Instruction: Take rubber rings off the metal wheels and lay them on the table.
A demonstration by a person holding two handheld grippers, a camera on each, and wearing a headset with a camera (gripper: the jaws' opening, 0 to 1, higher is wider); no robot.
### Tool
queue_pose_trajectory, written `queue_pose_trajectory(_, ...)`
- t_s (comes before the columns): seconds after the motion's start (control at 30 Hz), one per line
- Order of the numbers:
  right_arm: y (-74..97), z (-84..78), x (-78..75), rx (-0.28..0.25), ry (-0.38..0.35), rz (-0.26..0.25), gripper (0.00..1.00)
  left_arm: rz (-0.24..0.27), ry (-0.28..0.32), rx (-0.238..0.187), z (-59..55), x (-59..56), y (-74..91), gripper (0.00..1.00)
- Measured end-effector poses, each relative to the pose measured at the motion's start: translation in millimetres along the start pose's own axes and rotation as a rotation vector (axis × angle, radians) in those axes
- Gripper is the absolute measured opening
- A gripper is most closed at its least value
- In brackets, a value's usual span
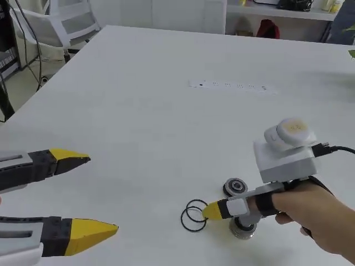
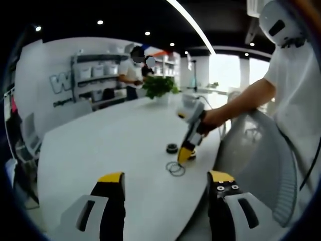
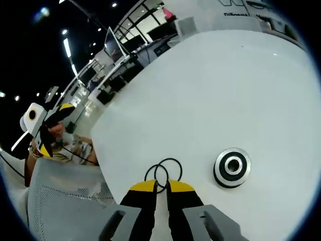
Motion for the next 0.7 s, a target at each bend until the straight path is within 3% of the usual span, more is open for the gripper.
queue_pose_trajectory(0.47, 25.2, 15.2, 1.7, -0.111, 0.06, -0.022, 0.08, -0.069, -0.026, 0.005, 2.0, -1.5, -24.7, 0.67)
queue_pose_trajectory(0.7, 37.2, 25.6, 3.6, -0.157, 0.085, -0.005, 0.11, -0.08, -0.026, 0.01, 3.0, -0.8, -33.9, 0.67)
Point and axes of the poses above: the centre of the closed fingertips' face, and the gripper's own axes: y roughly backward along the fingers, x roughly to its left, z roughly out of its top, the point moved 1 cm from there along y, roughly backward along the fingers, and after that the axes turned 9 degrees about z, right-handed, at the moved point
